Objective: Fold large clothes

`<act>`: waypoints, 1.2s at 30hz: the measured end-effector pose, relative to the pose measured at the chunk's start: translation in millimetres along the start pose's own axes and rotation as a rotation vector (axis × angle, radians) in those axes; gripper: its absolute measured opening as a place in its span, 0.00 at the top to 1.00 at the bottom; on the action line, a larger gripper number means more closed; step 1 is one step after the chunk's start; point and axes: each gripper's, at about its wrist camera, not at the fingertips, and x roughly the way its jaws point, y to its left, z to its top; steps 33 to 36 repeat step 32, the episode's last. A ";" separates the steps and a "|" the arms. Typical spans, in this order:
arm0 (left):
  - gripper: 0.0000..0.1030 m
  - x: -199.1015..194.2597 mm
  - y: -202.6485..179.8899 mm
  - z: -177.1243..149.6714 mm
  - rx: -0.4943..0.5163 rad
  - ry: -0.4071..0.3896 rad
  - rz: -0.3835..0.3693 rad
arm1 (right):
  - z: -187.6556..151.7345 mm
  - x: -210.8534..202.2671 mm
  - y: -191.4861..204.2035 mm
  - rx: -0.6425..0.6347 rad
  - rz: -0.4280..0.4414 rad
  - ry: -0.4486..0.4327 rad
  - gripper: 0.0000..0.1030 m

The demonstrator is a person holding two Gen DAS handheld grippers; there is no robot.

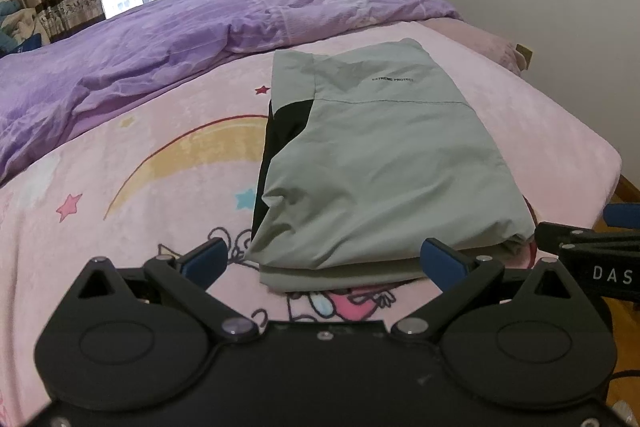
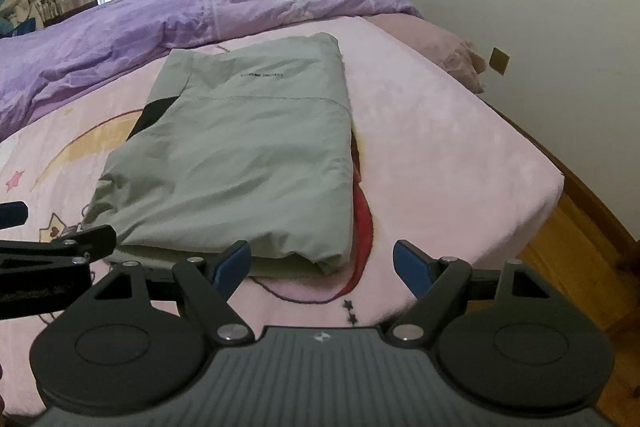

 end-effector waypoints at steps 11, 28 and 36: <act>0.00 0.9 0.3 -1.7 -0.011 0.011 0.010 | -0.4 1.1 -0.3 -0.004 0.004 0.005 0.08; 0.00 -8.5 -4.0 -6.1 0.016 -0.030 0.021 | -5.6 -0.3 3.2 -0.008 0.007 0.010 0.08; 0.00 -13.0 -4.0 -6.6 0.018 -0.046 0.024 | -5.9 -0.8 3.3 -0.007 0.006 0.010 0.08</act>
